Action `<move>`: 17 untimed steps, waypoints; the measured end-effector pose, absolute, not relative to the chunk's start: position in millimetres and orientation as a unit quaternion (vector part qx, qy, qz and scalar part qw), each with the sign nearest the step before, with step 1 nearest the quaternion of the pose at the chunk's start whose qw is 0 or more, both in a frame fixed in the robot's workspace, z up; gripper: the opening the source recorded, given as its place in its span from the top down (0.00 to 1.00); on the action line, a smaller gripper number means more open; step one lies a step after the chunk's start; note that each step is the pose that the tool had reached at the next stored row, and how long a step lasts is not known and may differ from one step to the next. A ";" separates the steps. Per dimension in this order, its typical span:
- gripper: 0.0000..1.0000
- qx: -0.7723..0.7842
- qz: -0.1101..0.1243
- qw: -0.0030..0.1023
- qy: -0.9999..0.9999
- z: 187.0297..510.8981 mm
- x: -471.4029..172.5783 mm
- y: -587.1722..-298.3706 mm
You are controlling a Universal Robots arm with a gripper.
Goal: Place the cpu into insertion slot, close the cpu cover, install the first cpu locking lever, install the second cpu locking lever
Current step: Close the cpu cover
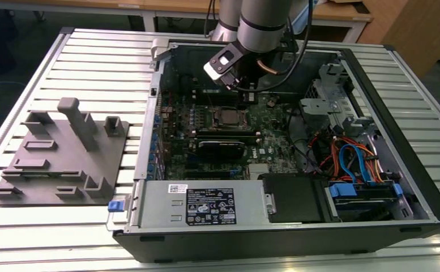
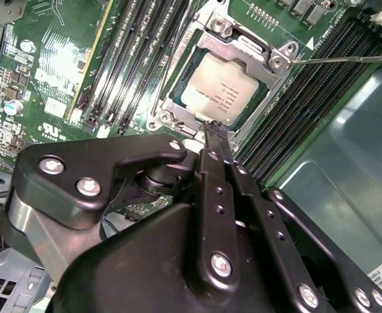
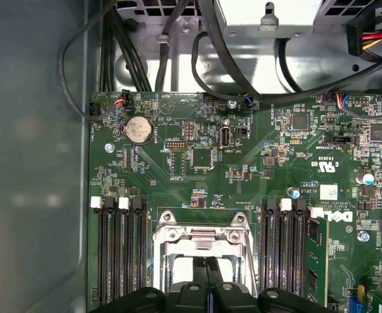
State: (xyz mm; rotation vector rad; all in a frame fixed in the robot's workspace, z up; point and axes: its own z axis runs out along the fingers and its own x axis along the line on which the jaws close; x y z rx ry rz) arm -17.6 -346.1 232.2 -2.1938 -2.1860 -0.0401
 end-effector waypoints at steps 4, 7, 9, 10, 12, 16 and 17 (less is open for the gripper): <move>0.89 -0.708 -0.013 0.022 -0.706 232.1 -19.6 -346.1; 0.89 -0.708 -0.013 0.022 -0.706 230.8 -26.9 -346.0; 0.89 -0.708 -0.013 0.022 -0.706 229.0 -32.8 -346.1; 0.89 -0.708 -0.013 0.022 -0.706 227.8 -35.6 -346.1; 0.89 -0.708 -0.013 0.022 -0.706 225.6 -39.7 -346.1; 0.89 -0.708 -0.013 0.022 -0.706 220.4 -47.0 -346.1; 0.89 -0.708 -0.013 0.022 -0.706 218.9 -48.6 -346.1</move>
